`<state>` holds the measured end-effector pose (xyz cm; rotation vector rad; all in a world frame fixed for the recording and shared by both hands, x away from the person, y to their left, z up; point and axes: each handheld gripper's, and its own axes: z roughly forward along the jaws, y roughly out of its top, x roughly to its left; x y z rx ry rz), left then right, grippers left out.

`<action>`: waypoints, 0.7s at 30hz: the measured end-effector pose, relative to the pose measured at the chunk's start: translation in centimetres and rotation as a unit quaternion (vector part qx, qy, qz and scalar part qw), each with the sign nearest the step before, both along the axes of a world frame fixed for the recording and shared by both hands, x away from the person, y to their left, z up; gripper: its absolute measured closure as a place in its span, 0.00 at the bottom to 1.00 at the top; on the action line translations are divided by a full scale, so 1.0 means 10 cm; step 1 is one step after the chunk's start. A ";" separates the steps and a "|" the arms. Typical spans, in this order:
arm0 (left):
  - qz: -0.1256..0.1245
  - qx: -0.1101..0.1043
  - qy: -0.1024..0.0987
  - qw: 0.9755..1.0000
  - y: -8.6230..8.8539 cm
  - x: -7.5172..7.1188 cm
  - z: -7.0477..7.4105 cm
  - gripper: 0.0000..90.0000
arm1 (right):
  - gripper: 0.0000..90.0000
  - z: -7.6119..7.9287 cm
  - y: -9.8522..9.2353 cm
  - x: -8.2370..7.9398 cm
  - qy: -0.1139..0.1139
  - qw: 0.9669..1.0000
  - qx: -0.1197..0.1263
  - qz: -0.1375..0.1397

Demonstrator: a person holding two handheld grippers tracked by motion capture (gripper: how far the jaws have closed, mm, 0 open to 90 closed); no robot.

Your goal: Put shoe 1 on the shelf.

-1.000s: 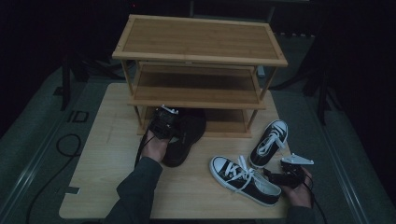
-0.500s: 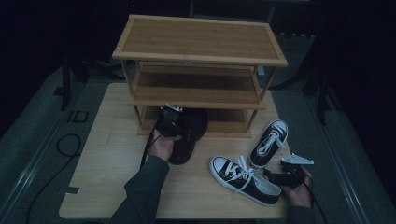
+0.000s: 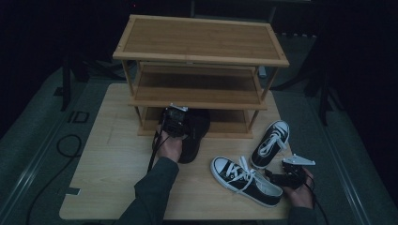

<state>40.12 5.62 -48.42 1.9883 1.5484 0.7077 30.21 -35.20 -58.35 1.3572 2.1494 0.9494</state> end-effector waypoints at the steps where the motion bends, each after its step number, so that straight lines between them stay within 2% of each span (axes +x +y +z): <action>1: -0.001 0.002 -0.001 1.000 -0.02 0.00 0.00 0.94 | 0.13 0.00 0.00 0.00 0.000 1.000 0.000 0.000; 6: -0.007 0.008 -0.008 1.000 -0.07 -0.01 0.00 0.90 | 0.13 0.00 0.00 0.00 0.000 1.000 0.000 0.000; 14: -0.045 0.007 0.005 0.999 0.01 -0.04 0.04 0.67 | 0.13 0.00 0.00 0.00 0.000 1.000 0.000 0.000; 21: -0.077 0.005 0.011 0.997 0.09 -0.10 0.12 0.60 | 0.13 0.00 0.00 0.00 0.000 1.000 0.000 0.000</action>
